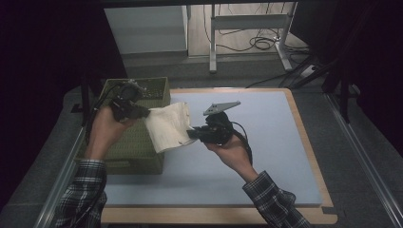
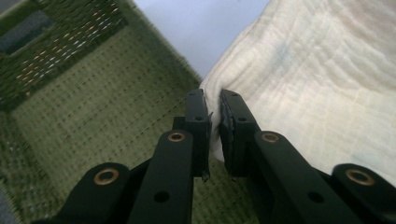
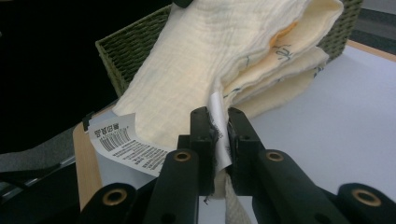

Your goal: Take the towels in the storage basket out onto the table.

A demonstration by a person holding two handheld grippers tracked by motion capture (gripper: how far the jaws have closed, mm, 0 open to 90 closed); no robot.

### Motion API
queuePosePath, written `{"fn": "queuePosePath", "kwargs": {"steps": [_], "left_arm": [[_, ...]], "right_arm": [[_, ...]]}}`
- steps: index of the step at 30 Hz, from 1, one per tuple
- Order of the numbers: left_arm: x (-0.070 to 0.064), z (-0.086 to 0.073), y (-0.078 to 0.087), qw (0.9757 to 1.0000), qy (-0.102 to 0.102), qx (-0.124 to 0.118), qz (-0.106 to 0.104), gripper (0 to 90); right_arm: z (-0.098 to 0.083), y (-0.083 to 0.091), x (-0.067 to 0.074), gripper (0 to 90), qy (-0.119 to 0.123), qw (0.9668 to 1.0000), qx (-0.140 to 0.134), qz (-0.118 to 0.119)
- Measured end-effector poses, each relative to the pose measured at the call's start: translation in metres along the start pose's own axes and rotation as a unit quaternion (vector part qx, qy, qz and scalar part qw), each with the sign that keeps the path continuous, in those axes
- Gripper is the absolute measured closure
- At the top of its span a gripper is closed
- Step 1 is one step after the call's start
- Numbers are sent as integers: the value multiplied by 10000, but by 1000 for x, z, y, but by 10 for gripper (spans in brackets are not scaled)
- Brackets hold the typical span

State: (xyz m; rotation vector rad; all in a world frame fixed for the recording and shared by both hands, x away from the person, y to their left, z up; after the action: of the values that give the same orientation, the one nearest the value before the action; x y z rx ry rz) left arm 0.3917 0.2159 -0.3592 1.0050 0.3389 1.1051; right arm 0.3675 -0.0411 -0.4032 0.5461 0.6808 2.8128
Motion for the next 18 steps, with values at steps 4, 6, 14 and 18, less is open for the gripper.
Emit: {"fn": "queuePosePath", "kwargs": {"steps": [4,6,14,18], "left_arm": [[10,-7,3,10000,37,36,80,826],[14,-10,4,9999,35,53,110,826],[31,-24,4,9995,116,151,253,827],[38,-31,4,9991,153,198,340,827]], "right_arm": [[5,-12,4,829,44,10000,31,31],[8,-18,6,829,58,10000,32,54],[14,-43,13,829,79,9999,86,106],[17,-56,18,829,119,9998,106,138]]}}
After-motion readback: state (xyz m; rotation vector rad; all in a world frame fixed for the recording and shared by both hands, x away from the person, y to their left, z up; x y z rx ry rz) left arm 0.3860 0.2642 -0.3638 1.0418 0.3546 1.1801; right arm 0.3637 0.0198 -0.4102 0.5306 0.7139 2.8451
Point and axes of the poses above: each handheld gripper's, and its own axes: y roughly backward along the jaws, z roughly out of its top, x roughly to its left, the point moved 3 cm from there along -y, roughly forward along the jaws, and after that the axes turned 12 degrees about z, right-handed, at the moved point
